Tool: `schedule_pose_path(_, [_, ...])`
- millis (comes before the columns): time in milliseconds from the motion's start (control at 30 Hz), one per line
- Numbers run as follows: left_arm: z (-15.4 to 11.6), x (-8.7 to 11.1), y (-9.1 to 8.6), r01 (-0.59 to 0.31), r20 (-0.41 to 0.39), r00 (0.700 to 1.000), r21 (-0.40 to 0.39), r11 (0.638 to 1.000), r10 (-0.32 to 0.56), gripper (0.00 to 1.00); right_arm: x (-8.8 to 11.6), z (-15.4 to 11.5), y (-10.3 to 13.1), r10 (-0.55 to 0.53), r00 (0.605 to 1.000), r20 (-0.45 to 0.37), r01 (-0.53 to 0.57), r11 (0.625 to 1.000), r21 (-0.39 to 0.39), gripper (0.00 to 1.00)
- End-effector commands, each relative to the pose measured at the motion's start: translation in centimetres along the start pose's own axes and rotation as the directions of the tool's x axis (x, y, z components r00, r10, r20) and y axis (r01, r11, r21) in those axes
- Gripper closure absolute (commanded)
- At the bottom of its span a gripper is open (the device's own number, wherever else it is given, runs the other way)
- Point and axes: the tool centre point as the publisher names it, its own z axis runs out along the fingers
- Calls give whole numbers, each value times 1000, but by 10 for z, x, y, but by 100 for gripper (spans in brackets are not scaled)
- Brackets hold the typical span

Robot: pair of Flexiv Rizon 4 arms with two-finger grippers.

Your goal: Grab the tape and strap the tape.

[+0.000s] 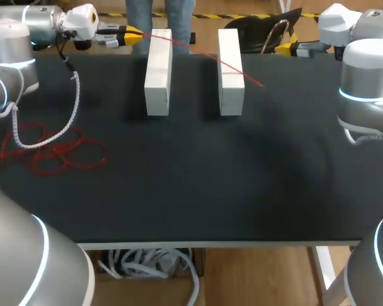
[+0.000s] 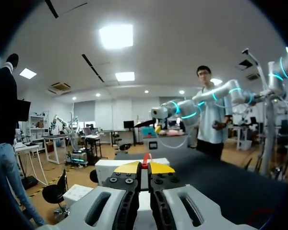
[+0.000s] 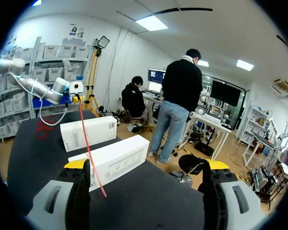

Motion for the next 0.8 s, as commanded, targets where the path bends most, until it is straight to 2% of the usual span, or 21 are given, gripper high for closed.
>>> schedule_pose_path(33, [11,20,-26,19,102,995,-37,999,-15,100,-1,0,0,0,1000,-2,0,1000,2,0])
schedule_pose_path(267, [17,41,-53,-10,224,975,13,1000,7,100,-1,0,0,0,1000,-2,0,1000,2,0])
schedule_pose_path(467, [20,58,-75,-36,335,942,39,999,21,100,-1,0,0,0,1000,-2,0,1000,2,0])
schedule_pose_path(567, [20,66,-87,-45,396,918,50,998,22,100,-1,0,0,0,1000,-2,0,1000,2,0])
schedule_pose_path(800, [18,86,-118,-57,545,838,90,994,-1,100,-1,0,0,0,1000,-2,0,1000,2,0])
